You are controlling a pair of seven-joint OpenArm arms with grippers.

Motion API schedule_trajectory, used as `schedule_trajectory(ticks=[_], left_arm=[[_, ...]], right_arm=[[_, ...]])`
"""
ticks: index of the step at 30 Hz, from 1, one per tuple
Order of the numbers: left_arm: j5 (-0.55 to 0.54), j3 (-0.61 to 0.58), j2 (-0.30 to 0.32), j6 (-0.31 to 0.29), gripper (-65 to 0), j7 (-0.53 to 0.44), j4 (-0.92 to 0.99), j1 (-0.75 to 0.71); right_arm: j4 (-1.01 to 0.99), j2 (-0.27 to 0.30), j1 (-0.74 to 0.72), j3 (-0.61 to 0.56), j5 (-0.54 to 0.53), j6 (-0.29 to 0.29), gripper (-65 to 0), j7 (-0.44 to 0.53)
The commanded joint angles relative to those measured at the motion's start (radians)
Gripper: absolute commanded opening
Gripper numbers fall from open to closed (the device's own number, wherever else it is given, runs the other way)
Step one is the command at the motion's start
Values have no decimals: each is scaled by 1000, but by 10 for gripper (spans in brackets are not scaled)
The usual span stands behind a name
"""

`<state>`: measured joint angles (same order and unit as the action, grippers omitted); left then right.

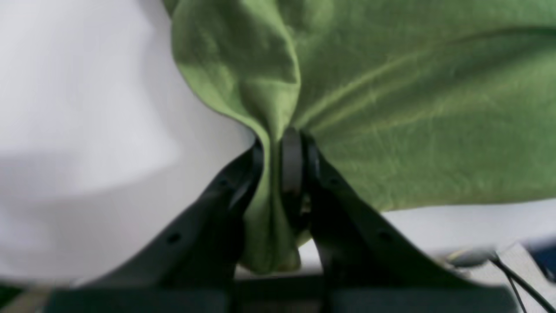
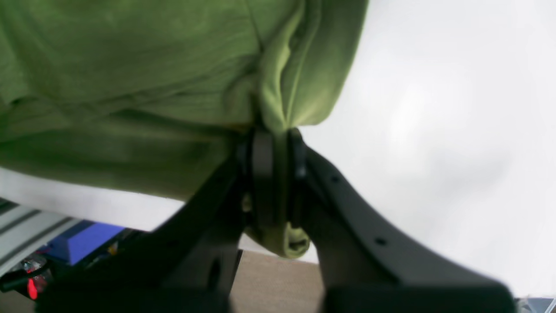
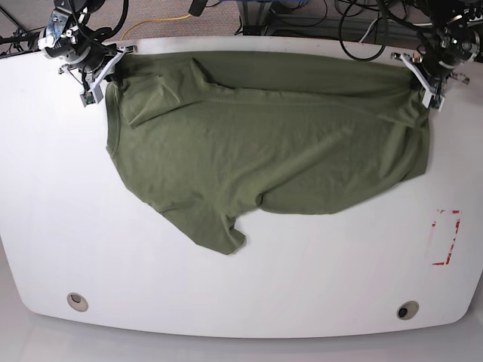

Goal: Fold the T-shirt properly
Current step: 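Move the right gripper to the shirt's sleeve and hem corner and grasp it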

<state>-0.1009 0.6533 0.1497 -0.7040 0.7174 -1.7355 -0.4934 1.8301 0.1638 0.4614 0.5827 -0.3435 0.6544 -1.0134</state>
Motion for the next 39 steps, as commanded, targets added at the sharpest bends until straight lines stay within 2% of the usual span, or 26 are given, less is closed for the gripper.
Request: schedule_trajectory(ticks=[1,5,8,9,10,11,13,16,24,28,31,36,39], left_arm=[[22,13,-5,6,-650,17,-51,-27],[23,20,-25,6,-635,18,-85,-57],[23,16,-26,6,-517,18,-88,-63],[23,16,-26,6,-460,18,-88,-63],[22,16,-26,6,-396,18,-88,-63],[22,16,-26,6,-358,18,-90,-63],[22,16,-26,6,-268,18,-108,-61],[22,16,-26,6,-228,18,-146,-61],[13,55,-28,6,-228,18,-260,-24],[16,99,-28,6,-228,18,-260,58],[23,139,-28,6,-229,18,-258,118],[30,170,-22,6,-229,18,-222,240],[73,165,-9,6,-229,18,-220,253]], right_arm=[[13,13,23,9,14,-6,-642,-8],[26,15,40,9,10,-6,-642,-8],[52,15,46,10,10,-5,-612,-8],[67,15,50,10,10,5,-564,-8],[86,13,53,10,10,15,-490,-8],[99,13,55,10,10,21,-439,-8],[141,12,58,12,10,28,-271,-8],[182,12,60,13,10,29,-128,-8],[185,15,-16,62,7,44,-120,-8],[173,16,-89,56,13,44,-120,-9],[153,46,-146,52,4,44,-120,-28],[86,79,-289,-28,13,44,-120,-41],[43,102,-353,-85,13,44,-120,-41]])
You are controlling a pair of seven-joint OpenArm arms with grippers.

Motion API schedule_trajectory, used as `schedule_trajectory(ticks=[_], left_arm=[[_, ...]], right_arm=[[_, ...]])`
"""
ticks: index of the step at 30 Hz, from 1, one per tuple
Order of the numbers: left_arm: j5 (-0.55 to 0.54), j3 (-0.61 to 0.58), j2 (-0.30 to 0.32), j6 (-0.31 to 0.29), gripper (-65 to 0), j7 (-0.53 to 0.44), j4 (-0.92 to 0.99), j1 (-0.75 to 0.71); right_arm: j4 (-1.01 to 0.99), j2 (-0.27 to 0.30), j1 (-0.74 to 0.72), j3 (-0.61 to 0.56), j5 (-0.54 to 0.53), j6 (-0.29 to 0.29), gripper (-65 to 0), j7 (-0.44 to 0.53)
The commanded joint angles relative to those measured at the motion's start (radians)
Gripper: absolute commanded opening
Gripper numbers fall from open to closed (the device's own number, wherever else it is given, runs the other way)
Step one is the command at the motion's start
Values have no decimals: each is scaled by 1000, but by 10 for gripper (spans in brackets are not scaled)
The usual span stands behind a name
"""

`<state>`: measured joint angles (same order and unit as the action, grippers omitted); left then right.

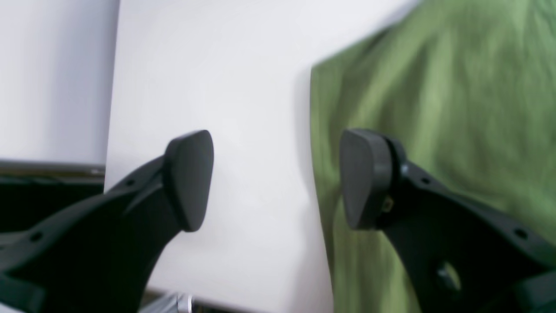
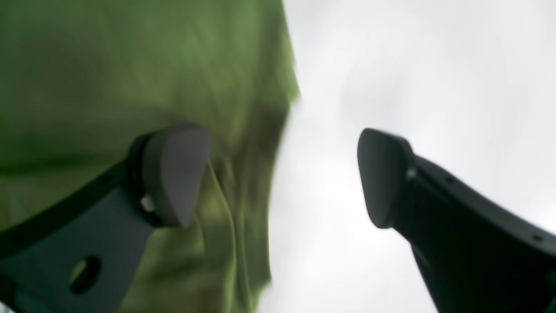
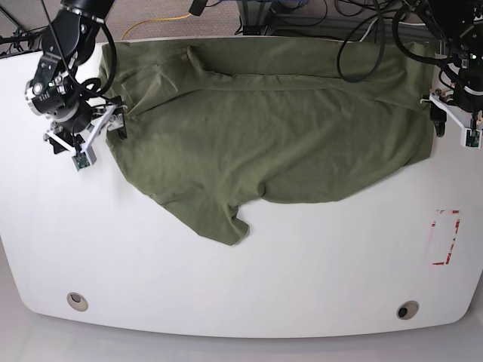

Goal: Fold the T-shirt properly
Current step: 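Move the right gripper to the shirt's sleeve and hem corner and grasp it, then fold the hem over toward the collar edge with both grippers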

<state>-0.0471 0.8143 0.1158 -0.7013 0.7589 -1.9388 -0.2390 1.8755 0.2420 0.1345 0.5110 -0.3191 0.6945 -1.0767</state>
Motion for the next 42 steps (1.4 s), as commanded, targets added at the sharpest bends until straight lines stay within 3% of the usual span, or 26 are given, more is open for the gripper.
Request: schedule_trajectory(ticks=[1,10,15,18,33,42], left_arm=[[33,4,25,3,-229,-23,-17,2],[46,9,26,3,-229,-23,-9,76],[46,10,22,3,-229,-23,-11,71],[46,12,22,3,-229,-23,-9,71],[46,4,22,3,-229,-23,-7,56],[46,4,22,3,-229,-23,-7,57]], right_arm=[[-20,32,-46,-21,-12,4,-120,22],[-261,44,-296,-139,-8,4,-124,28],[-419,44,-422,-202,-8,4,-205,49],[-523,43,-484,-252,-8,4,-231,100],[-1032,40,-700,-498,-8,4,-233,448],[-1101,32,-714,-515,-8,4,-243,497]])
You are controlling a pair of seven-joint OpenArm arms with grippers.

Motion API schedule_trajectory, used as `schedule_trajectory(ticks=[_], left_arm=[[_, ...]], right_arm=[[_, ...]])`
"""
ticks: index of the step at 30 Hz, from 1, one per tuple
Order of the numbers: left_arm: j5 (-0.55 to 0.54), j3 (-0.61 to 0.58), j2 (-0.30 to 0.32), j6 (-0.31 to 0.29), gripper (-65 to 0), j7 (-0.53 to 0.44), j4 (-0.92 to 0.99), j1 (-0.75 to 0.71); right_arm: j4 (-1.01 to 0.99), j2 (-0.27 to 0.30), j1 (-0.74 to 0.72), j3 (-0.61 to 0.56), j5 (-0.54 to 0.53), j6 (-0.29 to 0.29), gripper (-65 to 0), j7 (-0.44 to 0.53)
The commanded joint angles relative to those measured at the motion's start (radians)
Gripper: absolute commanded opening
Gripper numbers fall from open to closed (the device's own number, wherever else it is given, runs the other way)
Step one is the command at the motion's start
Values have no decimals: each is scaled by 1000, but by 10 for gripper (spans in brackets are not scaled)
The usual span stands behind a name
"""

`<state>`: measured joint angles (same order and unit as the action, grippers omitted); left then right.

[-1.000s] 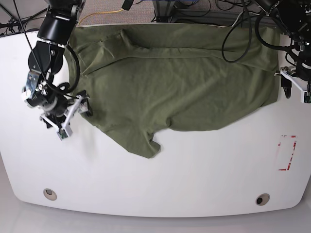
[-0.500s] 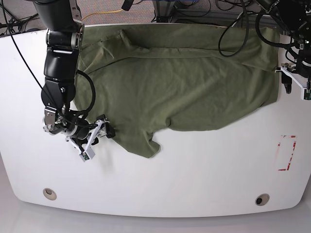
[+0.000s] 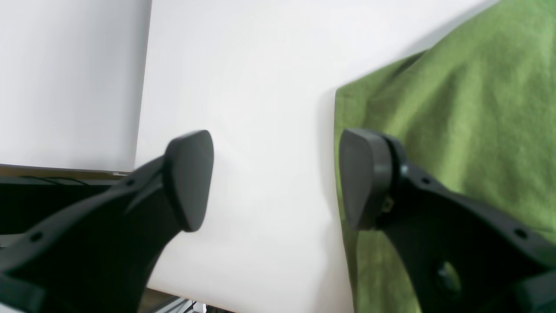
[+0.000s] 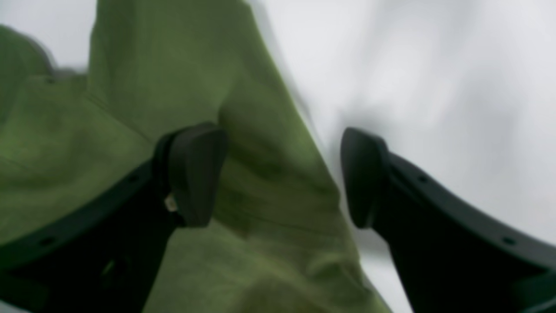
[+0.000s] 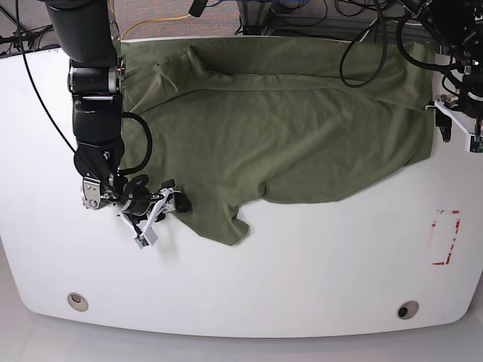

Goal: Fold the T-shirt properly
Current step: 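Fold the hem over toward the collar edge with both grippers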

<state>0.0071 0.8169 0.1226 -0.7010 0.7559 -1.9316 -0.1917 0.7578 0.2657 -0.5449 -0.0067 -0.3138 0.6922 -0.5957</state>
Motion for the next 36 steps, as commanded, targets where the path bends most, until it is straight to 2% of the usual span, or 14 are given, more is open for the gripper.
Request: schedule_trajectory(ticks=[1,7,10,12,14,16,19,21,26,36], left_arm=[[-8,0,15,3,-229,-20,-15,10],[-6,-15,19,3,-222,-12,39,42],[9,-28,42,3,-221,44,105,90],[40,-28,53,3,-221,81,153,140],[63,-28,53,3,-221,92,200,186],[77,-28,56,3,-212,92,275,234],[75,-29,56,3,-157,90,386,286],[75,-29,58,3,-143,89,443,315],[73,-74,58,3,-143,87,568,378],[75,-135,55,3,-144,40,686,432]], right_arm=[[16,1,-31,0,-14,6,-243,15],[16,-32,-28,-52,-14,6,-258,15],[16,-33,-28,-55,-14,6,-363,15],[16,-33,-28,-55,-14,6,-457,15],[16,-33,-28,-57,-14,6,-501,15],[16,-33,-28,-57,-14,6,-503,15],[16,-33,-28,-57,-14,6,-499,15],[16,-33,-28,-57,-14,6,-499,15],[16,-33,-28,-57,-14,6,-498,15],[18,-32,-28,-57,-14,6,-503,15]])
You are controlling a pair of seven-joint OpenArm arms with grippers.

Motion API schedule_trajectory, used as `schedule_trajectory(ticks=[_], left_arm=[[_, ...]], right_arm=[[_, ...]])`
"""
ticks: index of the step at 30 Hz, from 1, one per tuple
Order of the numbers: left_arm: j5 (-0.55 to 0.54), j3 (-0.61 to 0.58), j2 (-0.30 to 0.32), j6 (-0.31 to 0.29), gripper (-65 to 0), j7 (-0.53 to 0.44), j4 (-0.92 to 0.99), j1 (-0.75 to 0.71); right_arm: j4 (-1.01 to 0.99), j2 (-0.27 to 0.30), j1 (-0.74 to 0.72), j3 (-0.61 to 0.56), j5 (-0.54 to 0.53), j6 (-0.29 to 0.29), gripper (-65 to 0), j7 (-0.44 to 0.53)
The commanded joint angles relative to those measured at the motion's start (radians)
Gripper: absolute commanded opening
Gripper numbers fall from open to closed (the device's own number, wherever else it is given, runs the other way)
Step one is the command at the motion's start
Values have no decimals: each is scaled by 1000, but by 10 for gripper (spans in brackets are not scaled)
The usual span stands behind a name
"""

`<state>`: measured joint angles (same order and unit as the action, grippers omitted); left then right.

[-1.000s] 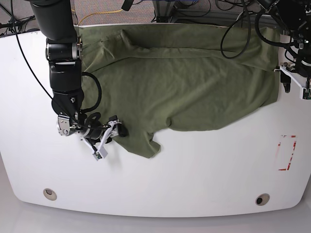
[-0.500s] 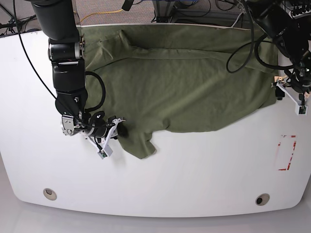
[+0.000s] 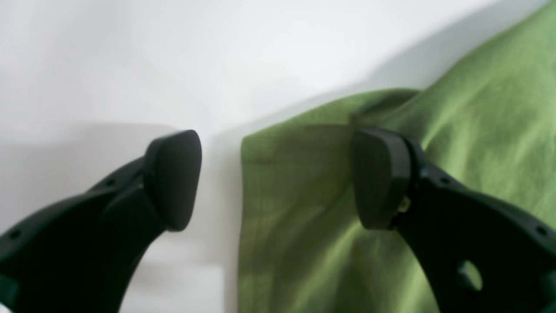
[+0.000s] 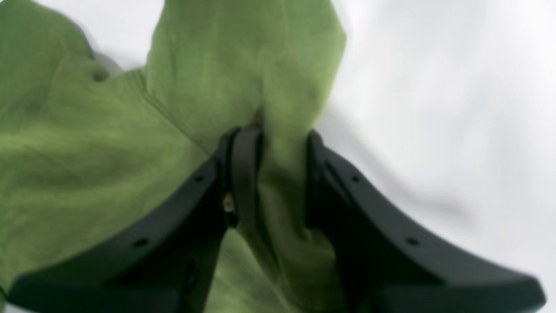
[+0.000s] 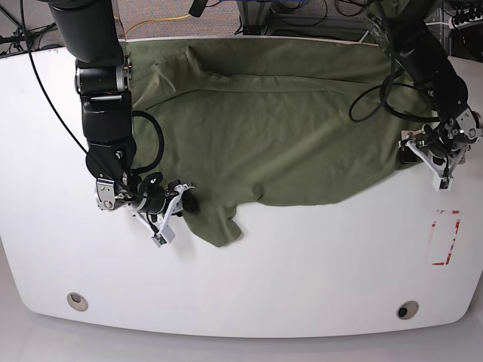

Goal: Fold the T-shirt properly
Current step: 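Fold the hem over toward the collar edge with both grippers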

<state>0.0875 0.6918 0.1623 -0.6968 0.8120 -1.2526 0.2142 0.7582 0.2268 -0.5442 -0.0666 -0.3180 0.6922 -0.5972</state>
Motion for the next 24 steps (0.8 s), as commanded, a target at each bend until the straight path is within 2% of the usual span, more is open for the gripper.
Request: schedule_trajectory(ticks=[1,2,5,8,10,12,17,20,24], left_arm=[[-5,-10,15,-1,-146,-18,18,26],[-5,-8,16,-1,-151,-21,27,27],[-4,-10,16,-1,-249,-47,38,29],[-4,-14,16,-1,-443,-84,46,27],[-4,-14,18,-1,-575,-102,50,24],[-4,-14,18,-1,-650,-107,49,24],[-12,1,16,-1,-650,-108,-9,23],[-12,29,12,-1,-650,-108,-85,-3],[-12,41,9,-1,-650,-108,-149,-14]], right_arm=[[17,7,-29,3,-10,6,-504,16],[17,10,-29,3,-10,6,-506,16],[19,13,-20,3,-10,6,-539,16],[21,13,-18,3,-10,6,-644,16],[21,13,-18,1,-10,6,-650,16],[21,13,-17,1,-11,6,-650,16],[102,18,-1,7,-20,6,-650,-5],[217,41,36,29,-22,6,-650,-82],[392,42,85,93,-17,6,-650,-185]])
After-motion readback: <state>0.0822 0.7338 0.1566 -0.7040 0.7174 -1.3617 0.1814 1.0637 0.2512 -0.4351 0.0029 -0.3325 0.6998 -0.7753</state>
